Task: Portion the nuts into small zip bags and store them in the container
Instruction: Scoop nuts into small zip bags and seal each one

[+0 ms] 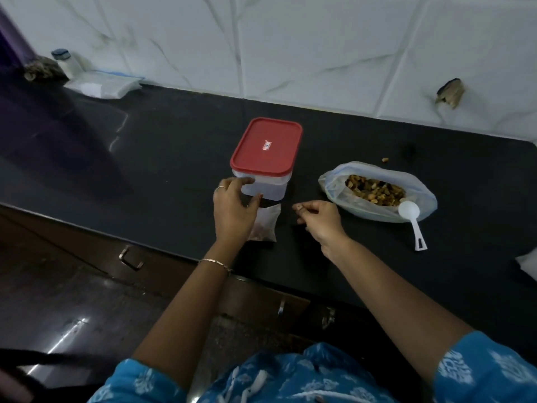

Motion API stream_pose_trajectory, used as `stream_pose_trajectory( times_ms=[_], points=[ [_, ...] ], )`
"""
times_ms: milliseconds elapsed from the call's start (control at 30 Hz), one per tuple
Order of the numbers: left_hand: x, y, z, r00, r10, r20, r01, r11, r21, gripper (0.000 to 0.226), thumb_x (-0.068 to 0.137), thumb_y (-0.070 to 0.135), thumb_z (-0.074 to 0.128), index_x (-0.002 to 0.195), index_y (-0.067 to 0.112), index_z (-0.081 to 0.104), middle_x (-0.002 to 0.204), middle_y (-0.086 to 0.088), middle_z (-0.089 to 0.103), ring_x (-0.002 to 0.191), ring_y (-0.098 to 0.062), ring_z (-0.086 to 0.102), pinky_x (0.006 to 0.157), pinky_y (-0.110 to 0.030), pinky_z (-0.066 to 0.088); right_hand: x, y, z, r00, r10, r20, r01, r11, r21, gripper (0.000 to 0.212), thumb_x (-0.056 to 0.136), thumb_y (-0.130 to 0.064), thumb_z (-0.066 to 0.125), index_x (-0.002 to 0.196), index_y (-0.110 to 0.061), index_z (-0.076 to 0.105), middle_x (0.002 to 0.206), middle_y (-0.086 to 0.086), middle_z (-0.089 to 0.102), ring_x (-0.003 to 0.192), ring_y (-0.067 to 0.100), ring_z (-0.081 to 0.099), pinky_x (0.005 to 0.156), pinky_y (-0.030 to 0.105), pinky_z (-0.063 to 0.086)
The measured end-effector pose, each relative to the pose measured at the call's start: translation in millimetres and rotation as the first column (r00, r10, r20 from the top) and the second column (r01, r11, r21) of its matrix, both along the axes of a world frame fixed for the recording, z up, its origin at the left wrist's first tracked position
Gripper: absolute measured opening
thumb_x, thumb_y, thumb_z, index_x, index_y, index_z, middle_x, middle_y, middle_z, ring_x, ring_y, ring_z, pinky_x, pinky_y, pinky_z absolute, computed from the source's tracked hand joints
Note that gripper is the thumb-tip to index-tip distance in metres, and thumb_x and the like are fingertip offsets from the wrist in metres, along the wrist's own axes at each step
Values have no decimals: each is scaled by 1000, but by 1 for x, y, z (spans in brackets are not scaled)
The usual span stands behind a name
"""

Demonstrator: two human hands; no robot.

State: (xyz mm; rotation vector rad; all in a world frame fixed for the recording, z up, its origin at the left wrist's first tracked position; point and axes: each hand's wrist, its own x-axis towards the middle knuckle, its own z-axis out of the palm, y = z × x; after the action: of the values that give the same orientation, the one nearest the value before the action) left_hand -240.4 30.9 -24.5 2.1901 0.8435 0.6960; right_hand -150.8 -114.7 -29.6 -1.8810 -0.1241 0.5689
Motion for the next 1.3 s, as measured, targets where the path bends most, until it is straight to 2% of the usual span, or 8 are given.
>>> stream_pose_trajectory(
  times_ms=[300,500,700,833,933,1033,1133,1300],
  points=[
    [68,-89,7,886,-426,183,418,905,82,20,89,13,62,109,18,65,105,6,56,93,-15,58,82,-36,53,32,-106,5,947,-256,194,264,964,-16,13,91,-26,65,100,-20,73,95,-4,70,93,13,64,86,31,53],
    [114,-176,-1,608,-792,50,787,610,86,28,88,11,61,116,13,58,119,-3,58,109,-17,56,91,-30,48,46,-214,8,803,-524,285,558,828,-49,9,88,-17,67,93,-22,73,94,-4,71,90,11,65,84,33,55],
    [143,-254,-2,400,-916,-4,915,400,52,34,89,14,63,123,16,57,122,-1,55,113,-12,54,97,-24,44,35,-305,4,644,-694,323,755,645,-119,14,89,-13,65,99,-23,68,104,-4,67,100,14,63,91,29,49],
    [161,-288,-4,291,-955,-51,957,291,0,35,89,15,64,124,15,58,124,-3,57,116,-14,56,102,-28,44,31,-340,0,574,-662,482,817,497,-291,33,87,-7,63,117,-21,62,127,8,53,117,27,52,99,37,44],
    [171,-307,-6,231,-965,-127,971,236,-27,38,90,13,63,128,12,58,129,-5,58,116,-15,56,94,-13,37,32,-359,-6,573,-565,593,819,409,-402,47,84,-3,61,128,-16,53,135,12,46,127,32,41,105,40,37],
    [180,-321,-10,177,-970,-169,981,188,-54,42,90,12,62,132,11,56,132,-5,58,119,-14,55,88,-3,30,37,-379,-16,655,-432,620,754,427,-499,59,80,-2,61,136,-11,47,141,13,44,131,32,39,110,39,31],
    [184,-331,-13,135,-971,-195,981,159,-111,43,91,13,62,133,12,55,132,-5,58,121,-15,55,95,-13,38,39,-393,-22,723,-340,601,683,483,-549,57,81,-5,61,137,-9,48,141,14,46,131,31,40,110,40,33],
    [194,-335,-12,162,-969,-184,965,195,-177,38,92,13,61,130,11,57,129,-5,61,119,-15,57,97,-19,42,43,-399,-24,648,-420,635,752,489,-443,30,91,-12,60,120,-6,62,120,14,63,113,30,56,95,37,44]
  ],
)
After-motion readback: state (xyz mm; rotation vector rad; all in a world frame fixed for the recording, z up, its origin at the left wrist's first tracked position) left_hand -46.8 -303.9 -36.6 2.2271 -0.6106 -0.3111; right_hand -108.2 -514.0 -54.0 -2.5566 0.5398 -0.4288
